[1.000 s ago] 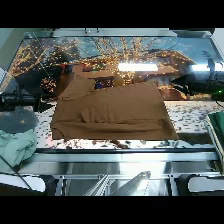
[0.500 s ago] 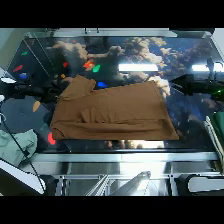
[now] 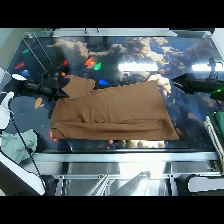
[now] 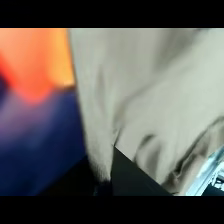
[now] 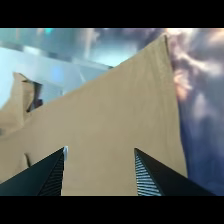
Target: Fold the shirts.
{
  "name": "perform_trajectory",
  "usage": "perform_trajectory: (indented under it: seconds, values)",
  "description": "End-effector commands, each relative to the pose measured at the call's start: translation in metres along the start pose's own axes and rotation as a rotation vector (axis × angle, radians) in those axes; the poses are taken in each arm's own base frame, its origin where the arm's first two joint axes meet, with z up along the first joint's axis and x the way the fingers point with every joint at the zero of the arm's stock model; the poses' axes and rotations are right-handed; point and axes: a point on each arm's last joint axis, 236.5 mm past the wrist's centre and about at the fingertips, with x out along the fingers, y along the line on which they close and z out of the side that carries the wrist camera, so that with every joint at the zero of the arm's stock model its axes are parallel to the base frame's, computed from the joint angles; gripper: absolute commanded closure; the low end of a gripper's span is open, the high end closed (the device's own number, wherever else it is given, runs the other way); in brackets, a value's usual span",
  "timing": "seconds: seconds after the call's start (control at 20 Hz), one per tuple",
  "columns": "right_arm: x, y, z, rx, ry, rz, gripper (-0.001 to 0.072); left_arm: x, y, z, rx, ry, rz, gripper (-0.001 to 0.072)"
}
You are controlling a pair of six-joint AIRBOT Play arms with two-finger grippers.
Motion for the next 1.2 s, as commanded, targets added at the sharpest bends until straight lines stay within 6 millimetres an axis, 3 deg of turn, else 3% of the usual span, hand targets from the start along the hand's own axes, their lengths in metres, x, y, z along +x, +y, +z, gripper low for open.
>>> perform_trajectory:
  seconds: [0.0,0.05,0.15,0.35,0.45,0.65,1.0,1.15]
  values:
    - [0.012,-0.003,0.006,-0.021,0.030,-0.012,0.0237,-0.018,-0.026,0.025,0.083,-0.059,-0.016,0.0682]
    - [0.018,-0.001,0.009,-0.034,0.038,-0.003,0.0238,-0.024,-0.034,0.040,0.121,-0.103,0.000,0.0682]
    - [0.033,0.002,0.016,-0.037,0.053,0.009,0.0357,-0.035,-0.051,0.066,0.189,-0.183,0.027,0.0682]
    - [0.073,-0.010,0.015,0.012,0.114,0.009,0.0347,-0.048,-0.065,0.096,0.235,-0.247,0.035,0.0681]
    - [0.085,-0.028,0.006,0.047,0.159,-0.028,0.0347,-0.041,-0.062,0.090,0.218,-0.198,0.017,0.0681]
    - [0.085,-0.069,-0.004,0.097,0.206,-0.138,0.0347,-0.023,-0.050,0.067,0.167,-0.112,-0.003,0.0681]
    - [0.103,-0.070,0.027,0.153,0.167,-0.130,0.0347,-0.010,-0.071,0.036,0.186,0.021,-0.064,0.0682]
    - [0.119,-0.063,0.017,0.187,0.230,-0.106,0.0349,0.001,-0.079,0.041,0.203,0.007,-0.057,0.0682]
